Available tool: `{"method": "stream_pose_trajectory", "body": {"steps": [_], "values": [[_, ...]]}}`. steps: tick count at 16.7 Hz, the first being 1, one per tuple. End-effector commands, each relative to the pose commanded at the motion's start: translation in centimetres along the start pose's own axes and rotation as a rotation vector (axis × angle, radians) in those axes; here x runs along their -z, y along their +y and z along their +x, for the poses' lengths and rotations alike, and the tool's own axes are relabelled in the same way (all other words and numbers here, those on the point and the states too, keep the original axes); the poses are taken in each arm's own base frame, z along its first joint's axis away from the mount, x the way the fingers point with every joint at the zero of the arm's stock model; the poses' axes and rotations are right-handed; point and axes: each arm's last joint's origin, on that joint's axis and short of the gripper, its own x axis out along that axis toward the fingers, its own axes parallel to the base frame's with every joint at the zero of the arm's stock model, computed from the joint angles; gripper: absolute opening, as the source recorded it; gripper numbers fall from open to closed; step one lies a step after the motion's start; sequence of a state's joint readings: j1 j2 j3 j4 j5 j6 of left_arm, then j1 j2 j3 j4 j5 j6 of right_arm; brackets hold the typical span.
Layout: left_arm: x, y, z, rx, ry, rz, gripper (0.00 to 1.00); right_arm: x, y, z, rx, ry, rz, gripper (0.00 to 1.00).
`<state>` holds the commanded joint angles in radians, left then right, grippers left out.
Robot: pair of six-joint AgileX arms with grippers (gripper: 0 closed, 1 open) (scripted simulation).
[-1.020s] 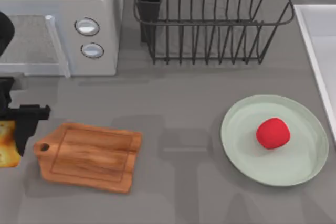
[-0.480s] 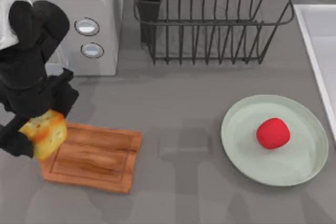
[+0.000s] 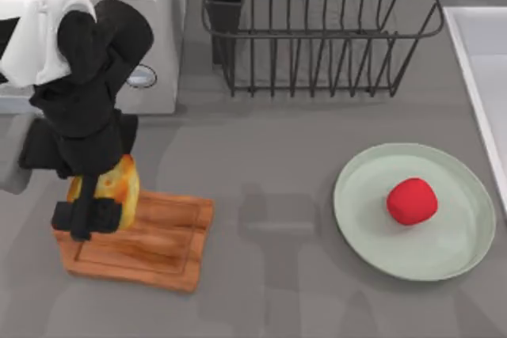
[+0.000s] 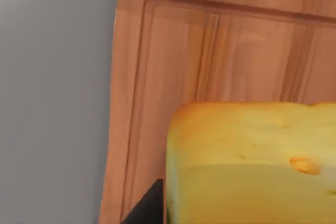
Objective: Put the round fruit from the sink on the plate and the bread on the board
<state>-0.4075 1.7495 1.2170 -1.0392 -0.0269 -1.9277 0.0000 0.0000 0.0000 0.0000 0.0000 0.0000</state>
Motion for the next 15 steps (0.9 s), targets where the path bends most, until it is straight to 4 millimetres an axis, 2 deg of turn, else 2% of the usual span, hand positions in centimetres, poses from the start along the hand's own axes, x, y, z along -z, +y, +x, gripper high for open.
{"method": "stream_pose_trajectory", "body": {"steps": [9, 15], "values": [[0.2, 0.0, 0.2, -0.004, 0.004, -0.045, 0.00, 0.0, 0.0, 0.0, 0.000, 0.000, 0.000, 1.00], [0.3, 0.0, 2.0, -0.005, 0.004, -0.044, 0.00, 0.0, 0.0, 0.0, 0.000, 0.000, 0.000, 1.00]]}}
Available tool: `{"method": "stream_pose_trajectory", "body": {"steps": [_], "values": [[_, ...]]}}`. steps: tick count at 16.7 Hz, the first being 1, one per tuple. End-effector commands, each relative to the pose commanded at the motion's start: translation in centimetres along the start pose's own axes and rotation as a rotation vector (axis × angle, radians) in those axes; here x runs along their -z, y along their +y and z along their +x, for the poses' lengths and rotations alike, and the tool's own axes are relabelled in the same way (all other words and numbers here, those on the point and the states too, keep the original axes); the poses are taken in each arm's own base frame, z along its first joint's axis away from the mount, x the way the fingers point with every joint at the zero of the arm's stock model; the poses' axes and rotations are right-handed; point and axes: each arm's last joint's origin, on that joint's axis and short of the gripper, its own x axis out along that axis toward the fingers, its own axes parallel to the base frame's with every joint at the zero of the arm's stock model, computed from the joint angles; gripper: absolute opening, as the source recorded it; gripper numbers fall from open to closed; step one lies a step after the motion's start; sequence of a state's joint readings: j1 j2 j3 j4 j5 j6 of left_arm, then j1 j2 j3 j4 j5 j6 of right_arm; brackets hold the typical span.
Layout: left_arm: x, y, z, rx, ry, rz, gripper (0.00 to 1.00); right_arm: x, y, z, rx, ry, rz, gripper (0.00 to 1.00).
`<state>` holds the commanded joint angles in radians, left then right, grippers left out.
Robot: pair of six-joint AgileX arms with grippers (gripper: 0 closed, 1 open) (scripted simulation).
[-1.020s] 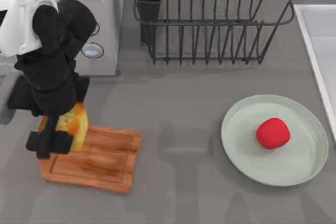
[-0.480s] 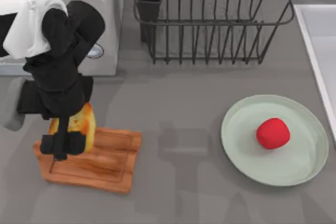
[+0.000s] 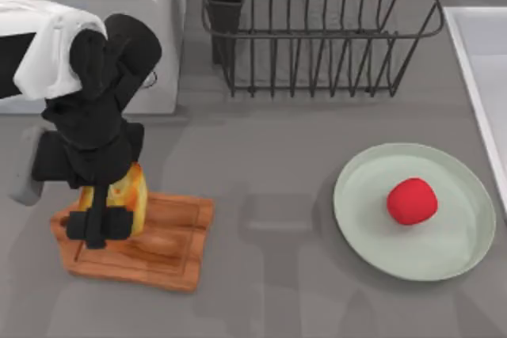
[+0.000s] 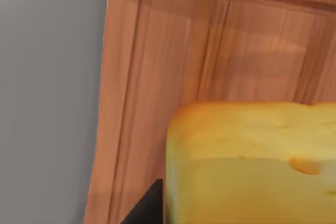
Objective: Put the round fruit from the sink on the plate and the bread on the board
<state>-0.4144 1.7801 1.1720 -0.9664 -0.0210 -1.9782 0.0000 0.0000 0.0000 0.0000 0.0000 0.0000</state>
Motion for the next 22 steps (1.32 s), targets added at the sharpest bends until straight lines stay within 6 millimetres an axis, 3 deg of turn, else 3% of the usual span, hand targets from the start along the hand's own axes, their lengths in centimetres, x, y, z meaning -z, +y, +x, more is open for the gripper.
{"method": "stream_pose_trajectory", "body": {"steps": [9, 13, 22], "values": [[0.1, 0.0, 2.7, 0.002, 0.001, 0.001, 0.00, 0.0, 0.0, 0.0, 0.000, 0.000, 0.000, 1.00], [0.1, 0.1, 2.8, 0.001, 0.001, 0.001, 0.00, 0.0, 0.0, 0.0, 0.000, 0.000, 0.000, 1.00], [0.1, 0.1, 2.8, 0.001, 0.001, 0.001, 0.68, 0.0, 0.0, 0.0, 0.000, 0.000, 0.000, 1.00]]}}
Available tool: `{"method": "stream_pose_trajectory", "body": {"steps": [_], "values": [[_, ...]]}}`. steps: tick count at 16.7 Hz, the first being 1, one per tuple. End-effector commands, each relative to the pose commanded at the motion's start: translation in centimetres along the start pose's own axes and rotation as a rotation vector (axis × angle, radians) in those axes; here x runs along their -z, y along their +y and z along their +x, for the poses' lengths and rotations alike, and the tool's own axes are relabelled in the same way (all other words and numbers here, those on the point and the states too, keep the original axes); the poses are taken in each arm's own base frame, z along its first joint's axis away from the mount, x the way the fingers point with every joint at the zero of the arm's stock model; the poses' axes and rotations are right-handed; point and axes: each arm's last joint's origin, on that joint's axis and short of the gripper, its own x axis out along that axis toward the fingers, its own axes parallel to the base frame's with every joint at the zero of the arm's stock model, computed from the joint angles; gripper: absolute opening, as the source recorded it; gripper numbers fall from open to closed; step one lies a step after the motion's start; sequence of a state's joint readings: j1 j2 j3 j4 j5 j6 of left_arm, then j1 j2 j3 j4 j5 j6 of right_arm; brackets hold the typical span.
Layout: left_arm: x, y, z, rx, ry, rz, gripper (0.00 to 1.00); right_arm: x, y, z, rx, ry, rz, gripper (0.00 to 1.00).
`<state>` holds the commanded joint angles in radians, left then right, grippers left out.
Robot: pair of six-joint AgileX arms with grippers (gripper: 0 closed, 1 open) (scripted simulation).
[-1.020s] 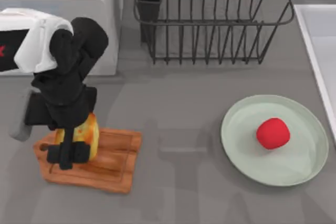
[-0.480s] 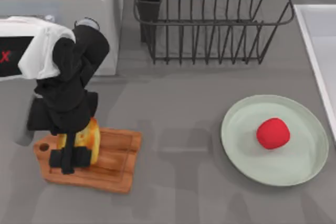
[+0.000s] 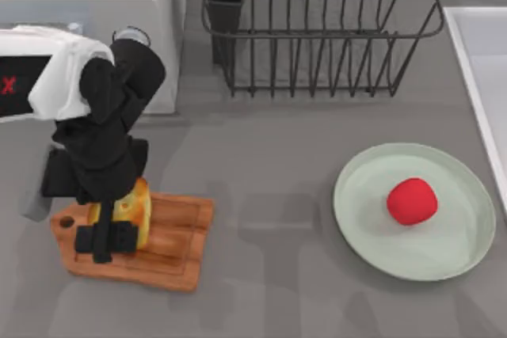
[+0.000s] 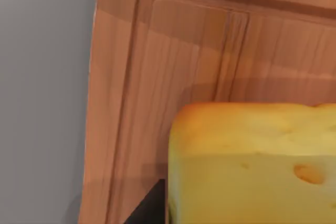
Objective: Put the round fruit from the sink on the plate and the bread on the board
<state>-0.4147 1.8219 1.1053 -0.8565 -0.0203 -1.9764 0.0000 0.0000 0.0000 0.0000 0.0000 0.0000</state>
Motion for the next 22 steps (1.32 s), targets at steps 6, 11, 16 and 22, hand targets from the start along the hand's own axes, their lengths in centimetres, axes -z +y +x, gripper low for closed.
{"method": "stream_pose_trajectory", "body": {"steps": [6, 11, 16, 22], "values": [[0.0, 0.0, 0.0, 0.000, 0.000, 0.000, 1.00, 0.0, 0.0, 0.0, 0.000, 0.000, 0.000, 1.00], [0.0, 0.0, 0.0, 0.000, 0.000, 0.000, 1.00, 0.0, 0.0, 0.0, 0.000, 0.000, 0.000, 1.00], [-0.3, -0.2, -0.9, 0.047, 0.020, 0.008, 1.00, 0.0, 0.0, 0.0, 0.000, 0.000, 0.000, 1.00], [-4.7, 1.6, -6.5, 0.470, 0.088, 0.188, 1.00, 0.0, 0.0, 0.0, 0.000, 0.000, 0.000, 1.00]]}}
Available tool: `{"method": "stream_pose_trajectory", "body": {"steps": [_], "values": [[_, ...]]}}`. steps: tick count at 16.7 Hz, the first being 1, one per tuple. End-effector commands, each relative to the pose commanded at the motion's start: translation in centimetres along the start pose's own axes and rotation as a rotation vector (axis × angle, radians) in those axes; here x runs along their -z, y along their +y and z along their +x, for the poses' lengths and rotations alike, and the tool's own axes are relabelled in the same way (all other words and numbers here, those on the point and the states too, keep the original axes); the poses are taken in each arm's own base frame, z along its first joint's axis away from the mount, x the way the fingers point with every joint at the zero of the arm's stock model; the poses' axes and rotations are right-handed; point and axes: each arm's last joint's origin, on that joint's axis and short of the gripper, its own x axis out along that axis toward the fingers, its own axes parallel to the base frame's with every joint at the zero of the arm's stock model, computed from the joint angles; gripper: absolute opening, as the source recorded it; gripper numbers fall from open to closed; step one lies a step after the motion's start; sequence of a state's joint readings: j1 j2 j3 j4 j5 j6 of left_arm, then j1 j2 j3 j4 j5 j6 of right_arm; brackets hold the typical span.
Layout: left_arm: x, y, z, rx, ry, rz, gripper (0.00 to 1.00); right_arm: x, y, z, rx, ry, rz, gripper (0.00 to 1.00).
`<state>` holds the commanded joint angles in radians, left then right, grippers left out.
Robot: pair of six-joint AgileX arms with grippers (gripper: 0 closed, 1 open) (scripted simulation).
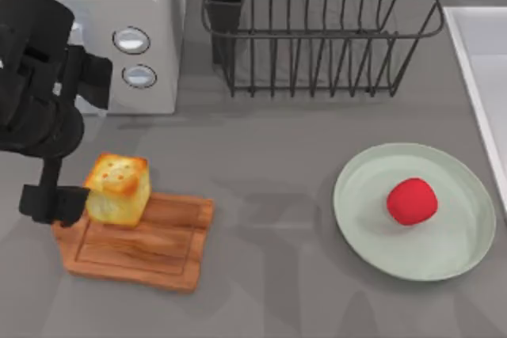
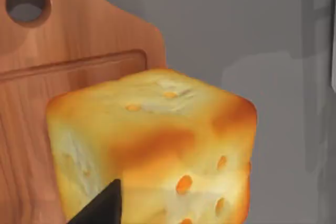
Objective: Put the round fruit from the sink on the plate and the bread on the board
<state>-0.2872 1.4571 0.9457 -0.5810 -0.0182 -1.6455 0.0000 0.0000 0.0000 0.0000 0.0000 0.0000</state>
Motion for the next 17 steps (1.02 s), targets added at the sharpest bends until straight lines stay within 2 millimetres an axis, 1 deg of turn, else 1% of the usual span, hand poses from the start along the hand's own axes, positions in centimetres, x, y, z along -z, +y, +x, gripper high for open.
{"method": "stream_pose_trajectory", "body": {"steps": [2, 4, 6, 8, 10, 12, 15, 17], "values": [[-1.3, 1.0, -3.0, 0.188, -0.024, 0.145, 1.00, 0.0, 0.0, 0.0, 0.000, 0.000, 0.000, 1.00], [-2.3, 2.8, -5.7, 0.366, -0.091, 0.333, 1.00, 0.0, 0.0, 0.0, 0.000, 0.000, 0.000, 1.00], [-3.0, 5.2, -7.7, 0.515, -0.204, 0.531, 1.00, 0.0, 0.0, 0.0, 0.000, 0.000, 0.000, 1.00], [-3.6, 7.8, -9.0, 0.634, -0.351, 0.710, 1.00, 0.0, 0.0, 0.0, 0.000, 0.000, 0.000, 1.00], [-3.8, 10.5, -9.4, 0.710, -0.513, 0.869, 1.00, 0.0, 0.0, 0.0, 0.000, 0.000, 0.000, 1.00], [-4.0, 13.0, -8.9, 0.742, -0.666, 1.010, 1.00, 0.0, 0.0, 0.0, 0.000, 0.000, 0.000, 1.00], [-4.0, 16.1, -6.8, 0.731, -0.841, 1.179, 1.00, 0.0, 0.0, 0.0, 0.000, 0.000, 0.000, 1.00], [-4.1, 17.2, -5.5, 0.712, -0.924, 1.253, 1.00, 0.0, 0.0, 0.0, 0.000, 0.000, 0.000, 1.00]]}}
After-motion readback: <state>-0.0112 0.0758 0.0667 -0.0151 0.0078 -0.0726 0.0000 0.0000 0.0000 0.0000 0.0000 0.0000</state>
